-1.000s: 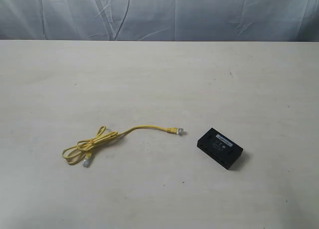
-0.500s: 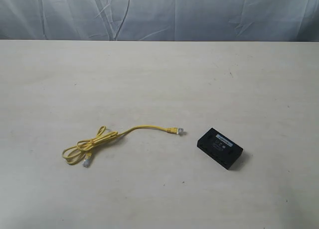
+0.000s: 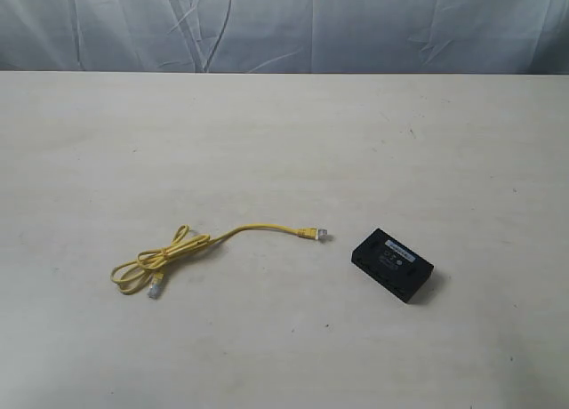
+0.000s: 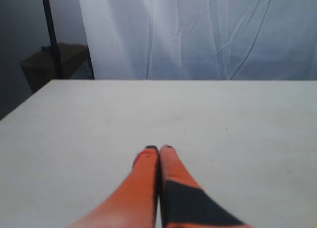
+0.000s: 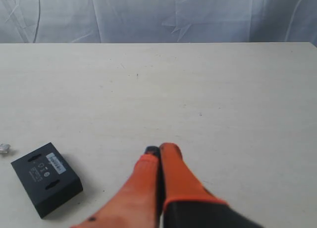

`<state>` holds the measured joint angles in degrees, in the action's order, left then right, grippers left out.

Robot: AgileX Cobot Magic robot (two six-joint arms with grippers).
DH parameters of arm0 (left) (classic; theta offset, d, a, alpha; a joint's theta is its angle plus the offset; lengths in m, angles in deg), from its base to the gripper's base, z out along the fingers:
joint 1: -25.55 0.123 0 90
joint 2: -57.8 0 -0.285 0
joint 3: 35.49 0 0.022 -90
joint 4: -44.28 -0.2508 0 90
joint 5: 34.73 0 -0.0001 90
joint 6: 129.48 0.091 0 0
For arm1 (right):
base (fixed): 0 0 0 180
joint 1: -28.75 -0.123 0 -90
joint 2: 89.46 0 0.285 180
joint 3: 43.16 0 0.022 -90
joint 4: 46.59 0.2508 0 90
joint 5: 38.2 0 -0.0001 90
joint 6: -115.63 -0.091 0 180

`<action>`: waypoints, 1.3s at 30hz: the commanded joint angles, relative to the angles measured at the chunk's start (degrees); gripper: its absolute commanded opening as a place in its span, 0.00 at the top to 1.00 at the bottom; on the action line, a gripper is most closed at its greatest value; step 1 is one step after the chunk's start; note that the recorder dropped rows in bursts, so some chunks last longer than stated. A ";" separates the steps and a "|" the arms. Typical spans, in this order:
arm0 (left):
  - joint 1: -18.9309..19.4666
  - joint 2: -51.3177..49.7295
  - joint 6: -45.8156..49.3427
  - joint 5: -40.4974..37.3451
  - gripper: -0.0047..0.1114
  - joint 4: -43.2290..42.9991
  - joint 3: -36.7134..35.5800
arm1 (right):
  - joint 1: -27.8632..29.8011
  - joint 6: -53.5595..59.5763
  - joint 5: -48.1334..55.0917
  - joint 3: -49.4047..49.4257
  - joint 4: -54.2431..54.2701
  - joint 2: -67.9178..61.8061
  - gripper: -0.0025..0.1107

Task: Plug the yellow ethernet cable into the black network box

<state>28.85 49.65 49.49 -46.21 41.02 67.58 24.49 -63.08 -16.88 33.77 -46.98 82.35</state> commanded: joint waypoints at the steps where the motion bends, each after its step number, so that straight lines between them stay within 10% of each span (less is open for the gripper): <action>1: 0.15 0.36 -0.08 7.04 0.96 -0.30 -0.28 | 0.23 0.03 -0.85 0.29 0.05 0.40 0.98; 20: 0.15 0.36 -0.21 19.28 0.96 -0.30 -0.28 | 0.23 0.03 -0.85 0.29 0.05 0.40 0.98; 39: 0.15 0.36 -0.31 12.41 0.96 1.38 -0.28 | 0.23 0.03 -0.85 0.29 0.05 0.40 0.98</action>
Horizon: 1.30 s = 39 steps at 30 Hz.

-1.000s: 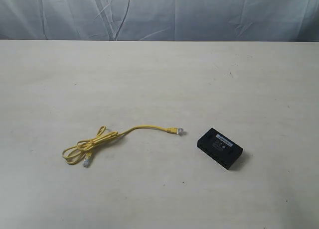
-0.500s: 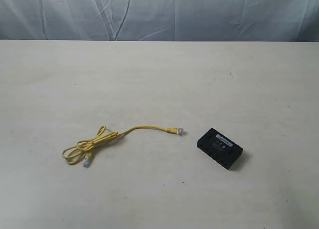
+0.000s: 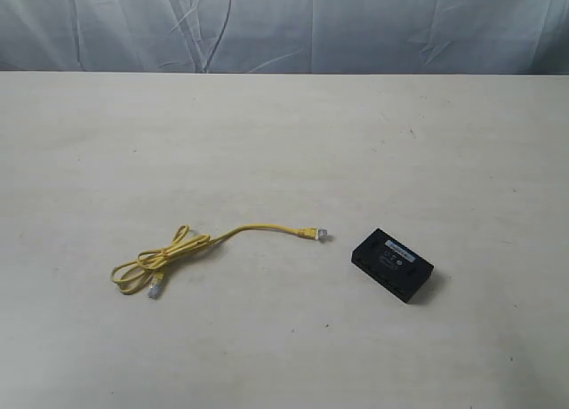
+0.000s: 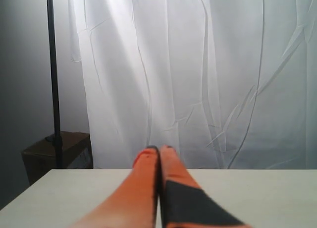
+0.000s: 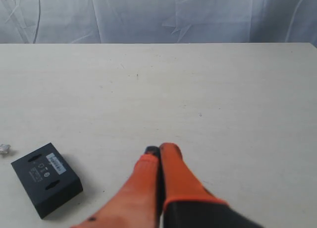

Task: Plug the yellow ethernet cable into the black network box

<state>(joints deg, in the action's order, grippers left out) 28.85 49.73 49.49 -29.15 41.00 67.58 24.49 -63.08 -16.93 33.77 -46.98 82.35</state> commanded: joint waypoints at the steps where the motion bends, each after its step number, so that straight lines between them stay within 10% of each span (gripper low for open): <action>1: 0.15 0.28 -0.31 -7.21 0.96 1.92 0.08 | 0.23 0.03 -0.81 0.29 0.05 0.40 0.98; 10: 0.15 -14.88 -0.31 -20.20 0.96 -0.22 9.77 | 0.23 0.03 -0.81 0.29 0.05 0.40 0.98; 25: 0.04 -25.64 -0.31 -9.20 0.96 7.61 16.93 | 0.23 0.03 -0.81 0.29 0.05 0.40 0.98; 32: -0.03 -35.70 9.51 -28.18 0.96 6.95 31.64 | 0.23 0.03 -0.81 0.29 0.05 0.40 0.98; 39: -4.02 -52.02 34.80 -29.82 0.96 22.47 39.90 | 0.23 0.03 -0.81 0.29 0.05 0.40 0.98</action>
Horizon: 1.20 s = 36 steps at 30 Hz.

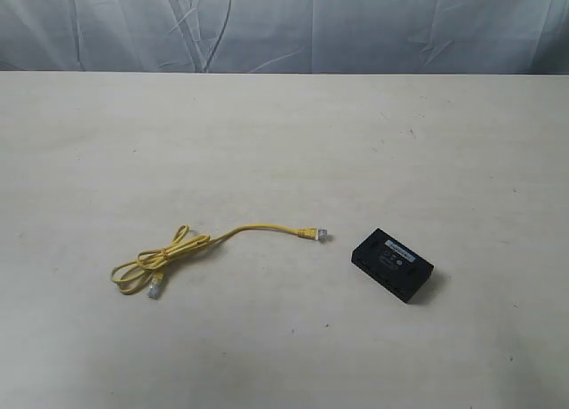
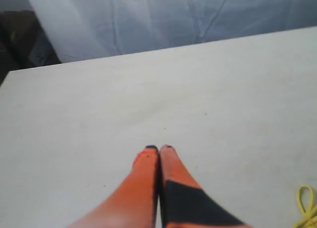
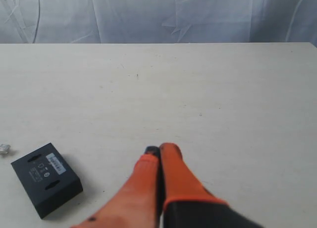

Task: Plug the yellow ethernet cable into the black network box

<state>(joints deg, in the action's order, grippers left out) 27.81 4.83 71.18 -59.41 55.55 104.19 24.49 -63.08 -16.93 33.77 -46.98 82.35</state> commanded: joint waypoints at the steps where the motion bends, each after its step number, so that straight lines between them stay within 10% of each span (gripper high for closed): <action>1: -3.77 -9.35 15.50 0.45 0.96 8.98 4.00 | 0.23 0.03 -0.81 0.29 0.05 0.40 0.98; 21: -27.67 -44.77 29.31 0.06 0.96 9.06 20.61 | 0.23 0.03 -0.81 0.29 0.05 0.40 0.98; 36: -33.81 -60.90 29.45 -7.64 0.96 4.42 33.39 | 0.23 0.03 -0.81 0.29 0.05 0.40 0.98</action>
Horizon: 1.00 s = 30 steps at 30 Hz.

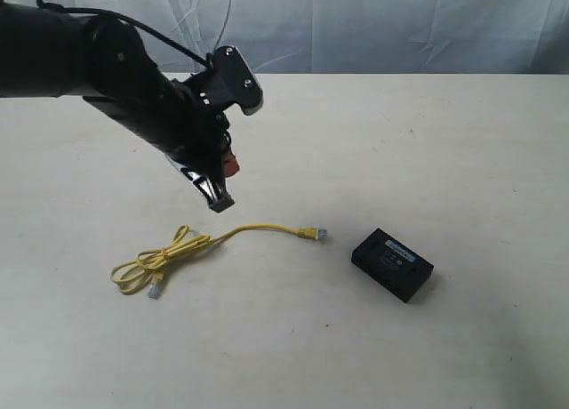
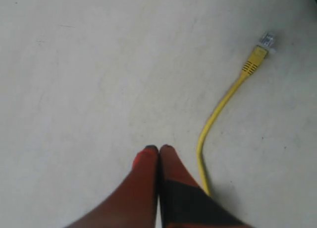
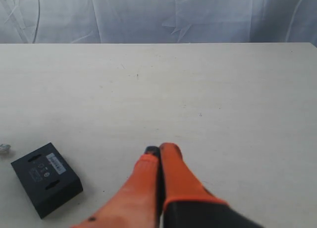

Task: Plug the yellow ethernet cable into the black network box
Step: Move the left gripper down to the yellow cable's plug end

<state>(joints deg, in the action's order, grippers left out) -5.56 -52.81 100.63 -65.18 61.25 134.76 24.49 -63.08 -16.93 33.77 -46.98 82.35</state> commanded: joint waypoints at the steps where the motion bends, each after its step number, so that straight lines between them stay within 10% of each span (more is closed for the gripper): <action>1: -0.44 -3.98 0.60 -2.15 0.96 -1.63 3.43 | 0.23 0.03 -0.81 0.29 0.05 0.40 0.98; 14: -0.56 -14.53 10.29 -15.36 0.96 -0.40 14.32 | 0.23 0.03 -0.81 0.29 0.05 0.40 0.98; 30: -4.74 -17.14 16.16 -11.24 0.87 -0.35 15.78 | 0.23 0.03 -0.81 0.29 0.05 0.40 0.98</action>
<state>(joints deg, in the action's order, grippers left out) -9.98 -70.13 115.96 -76.85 60.92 150.18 24.49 -63.08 -16.93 33.77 -46.98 82.35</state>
